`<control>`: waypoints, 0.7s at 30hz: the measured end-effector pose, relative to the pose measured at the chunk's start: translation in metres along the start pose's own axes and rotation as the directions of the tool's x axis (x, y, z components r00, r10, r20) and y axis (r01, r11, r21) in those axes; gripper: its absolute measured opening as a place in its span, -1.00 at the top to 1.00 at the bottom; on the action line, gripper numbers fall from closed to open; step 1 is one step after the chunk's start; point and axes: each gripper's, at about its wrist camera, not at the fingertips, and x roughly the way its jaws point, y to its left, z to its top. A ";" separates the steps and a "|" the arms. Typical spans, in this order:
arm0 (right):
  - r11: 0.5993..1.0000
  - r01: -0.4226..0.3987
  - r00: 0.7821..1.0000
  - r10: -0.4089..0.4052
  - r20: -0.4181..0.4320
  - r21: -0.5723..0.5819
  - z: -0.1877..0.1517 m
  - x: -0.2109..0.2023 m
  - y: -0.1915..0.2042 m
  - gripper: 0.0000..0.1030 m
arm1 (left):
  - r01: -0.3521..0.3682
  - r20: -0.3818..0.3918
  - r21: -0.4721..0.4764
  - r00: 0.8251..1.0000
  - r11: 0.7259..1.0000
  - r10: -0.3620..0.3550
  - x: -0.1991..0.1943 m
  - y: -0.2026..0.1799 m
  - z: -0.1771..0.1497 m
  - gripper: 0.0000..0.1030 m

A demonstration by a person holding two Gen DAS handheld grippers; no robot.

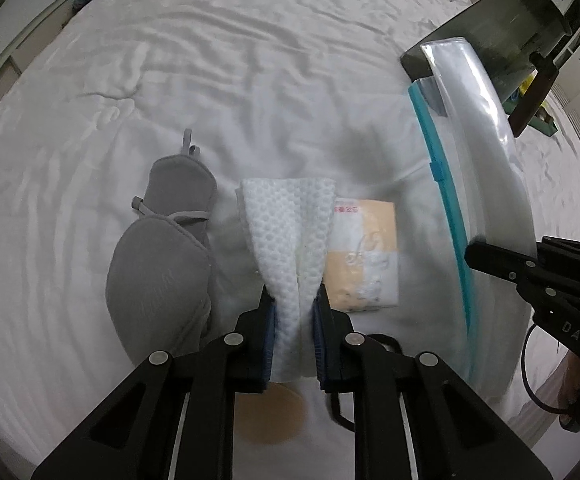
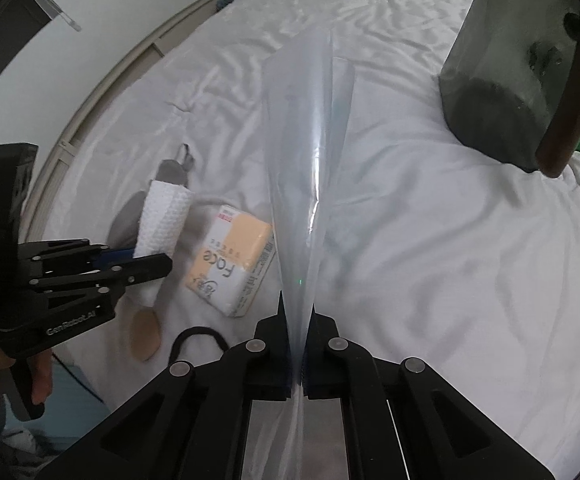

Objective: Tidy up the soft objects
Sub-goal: 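Grasp the white mesh pad with the left tool while the right tool grasps the zip bag, then carry the mesh pad and zip bag over the green tray with both tools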

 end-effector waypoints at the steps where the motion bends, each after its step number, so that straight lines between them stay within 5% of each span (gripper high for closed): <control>1: 1.000 -0.002 1.000 0.002 0.002 -0.005 -0.002 -0.006 -0.003 0.96 | -0.012 0.006 -0.002 1.000 1.000 0.012 -0.003 -0.002 0.001 0.73; 11: 1.000 0.021 1.000 -0.021 0.009 -0.010 -0.011 -0.047 -0.024 0.96 | -0.035 0.007 0.030 0.999 0.999 0.035 -0.031 -0.037 -0.006 0.73; 21: 0.995 0.083 0.996 -0.081 -0.039 0.048 -0.050 -0.115 -0.097 0.97 | 0.100 -0.074 0.134 0.993 0.986 -0.091 -0.034 -0.153 -0.015 0.73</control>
